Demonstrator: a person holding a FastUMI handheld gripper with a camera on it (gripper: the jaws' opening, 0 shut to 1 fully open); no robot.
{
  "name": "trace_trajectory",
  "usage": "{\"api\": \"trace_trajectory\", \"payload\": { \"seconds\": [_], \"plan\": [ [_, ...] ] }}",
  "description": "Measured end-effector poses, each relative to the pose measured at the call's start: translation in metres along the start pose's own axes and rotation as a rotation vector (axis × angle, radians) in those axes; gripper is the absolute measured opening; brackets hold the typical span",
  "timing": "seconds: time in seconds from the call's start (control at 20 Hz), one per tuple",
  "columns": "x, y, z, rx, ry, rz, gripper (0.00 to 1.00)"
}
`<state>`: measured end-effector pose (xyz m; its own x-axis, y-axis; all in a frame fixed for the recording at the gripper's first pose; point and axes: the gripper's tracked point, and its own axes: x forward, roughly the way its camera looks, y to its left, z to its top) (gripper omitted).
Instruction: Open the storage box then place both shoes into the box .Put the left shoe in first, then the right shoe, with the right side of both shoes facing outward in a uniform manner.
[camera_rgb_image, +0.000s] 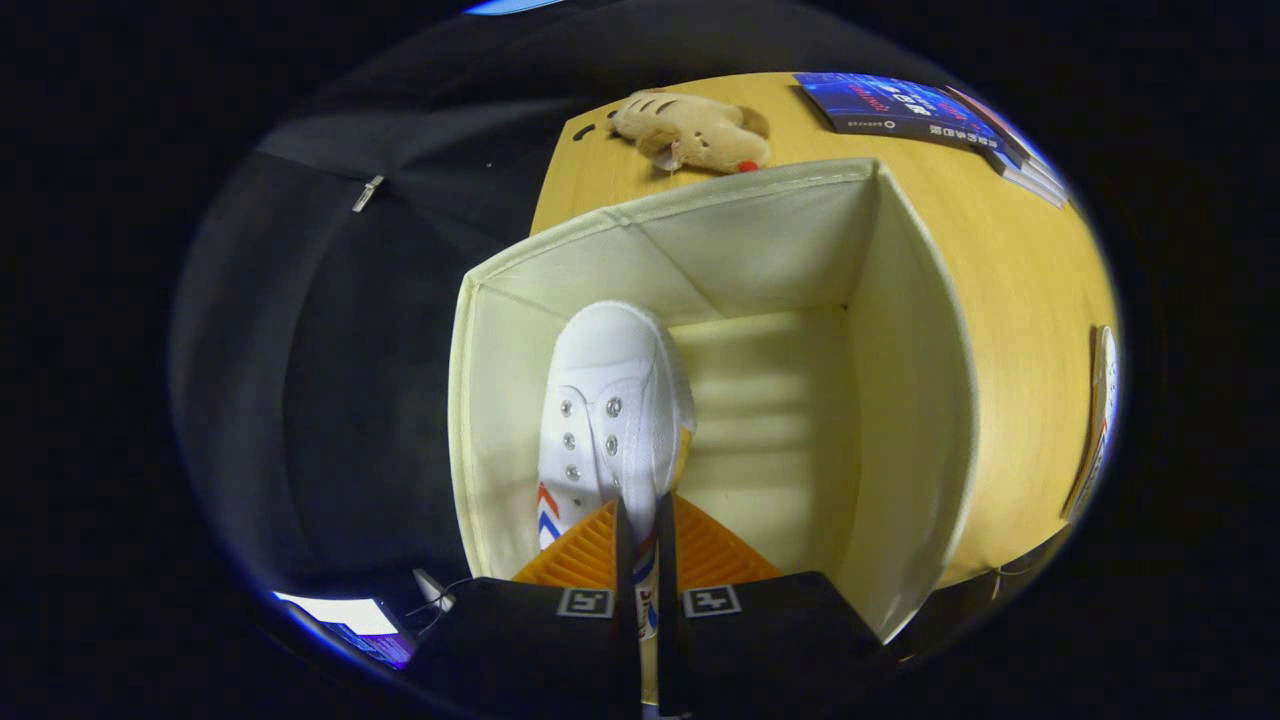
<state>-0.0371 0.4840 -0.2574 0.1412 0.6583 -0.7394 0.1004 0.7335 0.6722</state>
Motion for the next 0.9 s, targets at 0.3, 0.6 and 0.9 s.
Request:
{"api": "trace_trajectory", "payload": {
  "seconds": [0.3, 0.6, 0.9],
  "plan": [
    [-0.034, 0.019, 0.019, -0.095, -0.073, 0.093, 0.78],
    [-0.102, 0.001, 0.026, -0.112, -0.118, 0.172, 0.95],
    [-0.19, -0.076, 0.049, -0.181, -0.278, 0.131, 0.95]
  ]
}}
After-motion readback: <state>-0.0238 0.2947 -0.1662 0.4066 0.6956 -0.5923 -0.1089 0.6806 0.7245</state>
